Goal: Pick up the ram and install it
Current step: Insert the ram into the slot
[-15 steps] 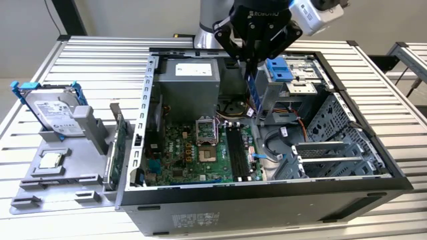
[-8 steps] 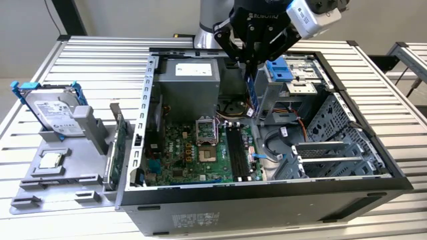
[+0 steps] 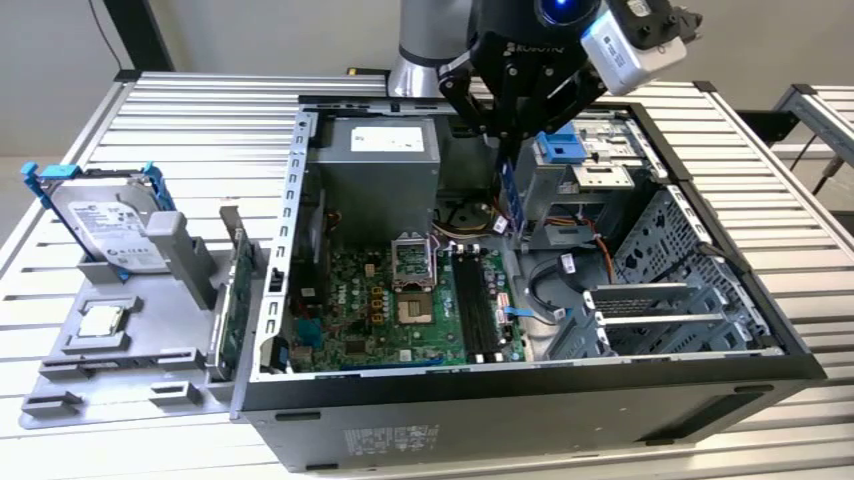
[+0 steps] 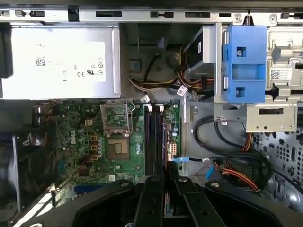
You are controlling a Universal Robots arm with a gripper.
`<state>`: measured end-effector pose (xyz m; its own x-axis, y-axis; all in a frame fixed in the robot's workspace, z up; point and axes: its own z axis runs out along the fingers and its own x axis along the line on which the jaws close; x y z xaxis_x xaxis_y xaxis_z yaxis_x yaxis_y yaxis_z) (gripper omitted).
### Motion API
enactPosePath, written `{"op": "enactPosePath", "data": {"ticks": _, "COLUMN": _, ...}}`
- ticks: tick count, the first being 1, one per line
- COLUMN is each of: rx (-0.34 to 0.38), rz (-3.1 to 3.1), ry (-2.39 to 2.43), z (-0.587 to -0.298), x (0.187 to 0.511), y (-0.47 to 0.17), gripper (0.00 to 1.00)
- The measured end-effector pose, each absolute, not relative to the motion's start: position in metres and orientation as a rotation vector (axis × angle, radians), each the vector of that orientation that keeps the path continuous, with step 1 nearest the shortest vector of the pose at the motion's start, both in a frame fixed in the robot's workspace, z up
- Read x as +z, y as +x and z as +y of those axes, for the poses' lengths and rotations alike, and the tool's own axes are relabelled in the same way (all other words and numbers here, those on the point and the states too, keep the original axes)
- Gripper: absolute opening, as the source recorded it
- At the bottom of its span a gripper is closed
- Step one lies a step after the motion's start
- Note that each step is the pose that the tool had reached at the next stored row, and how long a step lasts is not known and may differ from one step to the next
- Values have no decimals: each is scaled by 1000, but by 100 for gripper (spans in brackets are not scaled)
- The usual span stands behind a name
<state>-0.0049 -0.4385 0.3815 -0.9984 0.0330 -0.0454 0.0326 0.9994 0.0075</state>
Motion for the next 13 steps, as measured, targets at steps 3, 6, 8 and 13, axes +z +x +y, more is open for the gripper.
{"op": "enactPosePath", "data": {"ticks": 3, "rx": 10, "rz": 3096, "ry": 51, "z": -439, "x": 376, "y": -3, "gripper": 0}}
{"op": "enactPosePath", "data": {"ticks": 6, "rx": 10, "rz": 3096, "ry": 51, "z": -439, "x": 371, "y": -3, "gripper": 0}}
{"op": "enactPosePath", "data": {"ticks": 8, "rx": 10, "rz": 3096, "ry": 52, "z": -439, "x": 367, "y": -3, "gripper": 0}}
{"op": "enactPosePath", "data": {"ticks": 13, "rx": 10, "rz": 3096, "ry": 54, "z": -439, "x": 358, "y": -3, "gripper": 0}}
